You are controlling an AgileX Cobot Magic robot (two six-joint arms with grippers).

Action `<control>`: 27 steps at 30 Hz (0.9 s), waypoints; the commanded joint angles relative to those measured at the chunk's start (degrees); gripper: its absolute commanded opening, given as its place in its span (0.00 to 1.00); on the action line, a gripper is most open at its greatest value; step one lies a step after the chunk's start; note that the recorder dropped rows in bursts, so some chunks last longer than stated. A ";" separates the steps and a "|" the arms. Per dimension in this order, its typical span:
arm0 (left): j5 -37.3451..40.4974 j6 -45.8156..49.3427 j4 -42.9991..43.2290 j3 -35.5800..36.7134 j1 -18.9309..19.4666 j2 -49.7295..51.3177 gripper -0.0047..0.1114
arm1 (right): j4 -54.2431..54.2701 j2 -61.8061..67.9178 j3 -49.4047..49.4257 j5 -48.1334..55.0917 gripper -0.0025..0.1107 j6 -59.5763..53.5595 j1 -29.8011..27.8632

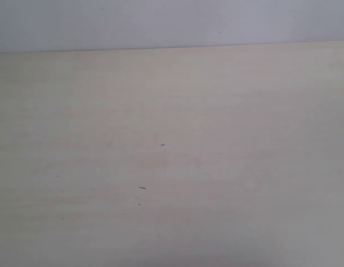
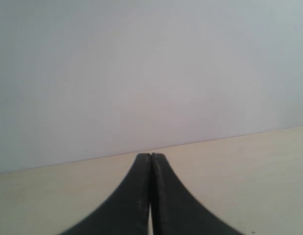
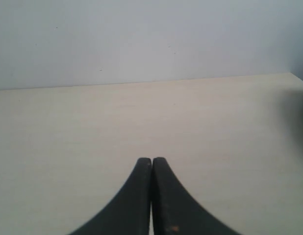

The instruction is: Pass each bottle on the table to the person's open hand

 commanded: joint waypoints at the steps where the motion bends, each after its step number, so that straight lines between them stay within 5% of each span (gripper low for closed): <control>1: -3.91 -11.35 9.79 2.53 0.17 -0.25 0.04 | -0.29 -0.31 0.28 -0.32 0.03 0.03 -0.43; 4: -9.32 -21.81 18.27 7.67 0.17 -0.25 0.04 | -0.29 -0.31 0.28 -0.32 0.03 0.03 -0.43; 12: -21.76 -22.10 20.02 25.99 0.17 -0.25 0.04 | -0.41 -0.31 0.28 -0.32 0.03 0.01 -0.43; 27: -20.32 -22.08 21.26 28.80 0.17 -0.25 0.04 | -0.41 -0.31 0.28 -0.20 0.03 0.01 -0.43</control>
